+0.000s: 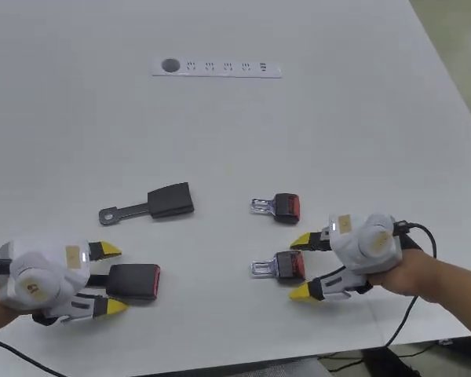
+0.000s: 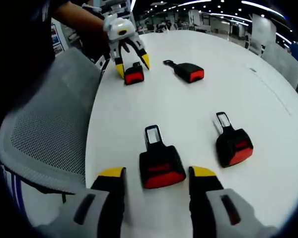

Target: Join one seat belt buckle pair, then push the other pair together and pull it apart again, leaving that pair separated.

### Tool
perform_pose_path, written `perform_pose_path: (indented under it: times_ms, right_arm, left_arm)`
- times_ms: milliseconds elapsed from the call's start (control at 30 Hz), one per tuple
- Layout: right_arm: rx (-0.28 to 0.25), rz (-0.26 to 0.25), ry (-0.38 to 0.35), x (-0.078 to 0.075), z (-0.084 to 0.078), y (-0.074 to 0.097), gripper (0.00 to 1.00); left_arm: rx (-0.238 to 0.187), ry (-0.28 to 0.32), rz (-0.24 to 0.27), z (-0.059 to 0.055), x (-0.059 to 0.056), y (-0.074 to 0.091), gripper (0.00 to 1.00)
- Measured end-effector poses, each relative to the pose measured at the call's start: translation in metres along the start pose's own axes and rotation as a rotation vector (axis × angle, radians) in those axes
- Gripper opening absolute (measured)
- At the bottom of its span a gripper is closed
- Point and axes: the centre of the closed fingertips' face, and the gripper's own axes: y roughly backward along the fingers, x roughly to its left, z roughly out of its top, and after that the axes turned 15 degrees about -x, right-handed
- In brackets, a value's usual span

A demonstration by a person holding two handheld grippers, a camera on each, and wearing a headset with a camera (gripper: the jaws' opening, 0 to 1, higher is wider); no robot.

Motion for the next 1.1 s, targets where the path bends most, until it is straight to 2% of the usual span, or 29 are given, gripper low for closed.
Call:
perform_pose_path:
  times_ms: [133, 200, 233, 333, 700, 1100]
  right_arm:
    - [-0.002, 0.002, 0.005, 0.0, 0.0, 0.0, 0.5]
    - [0.0, 0.009, 0.013, 0.0, 0.0, 0.0, 0.48]
    - [0.0, 0.002, 0.02, -0.001, -0.001, 0.0, 0.46]
    - [0.002, -0.021, 0.038, -0.007, -0.003, 0.001, 0.38]
    - [-0.007, -0.01, 0.038, -0.005, -0.001, -0.004, 0.37]
    - [-0.055, 0.006, 0.049, 0.005, 0.017, -0.025, 0.36]
  left_arm:
    - [0.003, -0.008, -0.006, 0.001, 0.001, 0.001, 0.46]
    - [0.005, -0.018, -0.019, 0.001, 0.0, 0.001, 0.39]
    - [0.014, -0.019, -0.029, 0.001, -0.001, 0.001, 0.36]
    - [0.014, -0.026, -0.023, 0.001, 0.001, -0.001, 0.36]
    - [0.02, -0.022, -0.02, 0.001, -0.001, -0.001, 0.36]
    - [0.034, -0.009, -0.015, 0.0, -0.001, -0.001, 0.36]
